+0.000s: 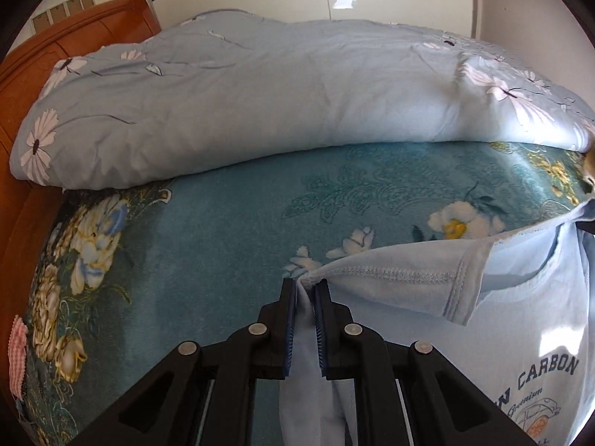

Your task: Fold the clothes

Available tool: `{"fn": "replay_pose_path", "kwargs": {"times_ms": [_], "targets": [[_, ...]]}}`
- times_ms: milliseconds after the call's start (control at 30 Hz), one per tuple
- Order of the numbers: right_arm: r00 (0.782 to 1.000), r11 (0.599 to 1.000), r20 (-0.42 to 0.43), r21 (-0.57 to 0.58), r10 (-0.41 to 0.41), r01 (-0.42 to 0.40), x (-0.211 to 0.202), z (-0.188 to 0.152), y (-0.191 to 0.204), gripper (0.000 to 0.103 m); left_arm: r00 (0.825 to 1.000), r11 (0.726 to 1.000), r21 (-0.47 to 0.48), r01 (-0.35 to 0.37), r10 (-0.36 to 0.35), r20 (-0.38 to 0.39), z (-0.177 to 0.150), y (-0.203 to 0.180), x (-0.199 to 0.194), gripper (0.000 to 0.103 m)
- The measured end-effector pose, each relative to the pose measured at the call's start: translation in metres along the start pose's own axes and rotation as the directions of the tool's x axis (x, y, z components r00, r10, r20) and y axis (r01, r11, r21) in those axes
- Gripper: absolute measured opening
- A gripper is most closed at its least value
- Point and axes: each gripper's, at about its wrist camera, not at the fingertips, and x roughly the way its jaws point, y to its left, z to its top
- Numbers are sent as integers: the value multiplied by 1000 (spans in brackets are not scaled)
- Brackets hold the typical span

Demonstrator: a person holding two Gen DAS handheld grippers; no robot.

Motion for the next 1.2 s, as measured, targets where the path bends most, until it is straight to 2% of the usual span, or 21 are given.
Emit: {"fn": "replay_pose_path", "kwargs": {"times_ms": [167, 333, 367, 400, 433, 467, 500, 600, 700, 867, 967, 1067, 1200], "targets": [[997, 1000, -72, -12, -8, 7, 43, -5, 5, 6, 994, 999, -49, -7, 1, -110, -7, -3, 53, 11], [996, 1000, -94, -25, -4, 2, 53, -8, 7, 7, 994, 998, -51, 26, -31, -103, -14, -4, 50, 12], [996, 999, -89, -34, -6, 3, 50, -8, 8, 7, 994, 998, -48, 36, -41, -105, -15, -3, 46, 19], [996, 999, -84, -45, 1, -5, 45, -9, 10, 12, 993, 998, -51, 46, -51, -110, -17, -1, 40, 26], [997, 998, -79, -56, 8, -13, 41, -9, 12, 19, 991, 997, -59, 59, -66, -115, -20, 1, 34, 44], [997, 998, -73, -67, 13, -18, 33, -12, 14, 38, 991, 995, -66, 75, -82, -110, -24, 3, 26, 53], [998, 997, -68, -78, 18, -23, 25, -14, 16, 47, 991, 994, -66, 85, -91, -96, -30, 5, 15, 54], [999, 994, -28, -103, 42, -44, -9, -27, 18, 47, 994, 994, -69, 86, -90, -57, -54, 11, -21, 55], [996, 991, 13, -99, 89, -87, -54, -60, 11, 48, 993, 990, -78, 120, -120, 2, -95, 19, -60, 58], [998, 995, -2, -75, 63, -63, -108, -150, -19, 49, 979, 968, -160, 195, -181, 96, -184, 29, -119, 63], [995, 996, -58, -19, 82, -83, -116, -198, -25, 49, 971, 952, -208, 225, -202, 124, -231, 29, -143, 63], [988, 994, -111, 23, 110, -108, -120, -241, -26, 49, 968, 934, -262, 243, -217, 125, -261, 28, -154, 63], [985, 988, -110, 89, 136, -126, -119, -261, -24, 48, 963, 913, -311, 264, -233, 133, -284, 27, -170, 63]]}}
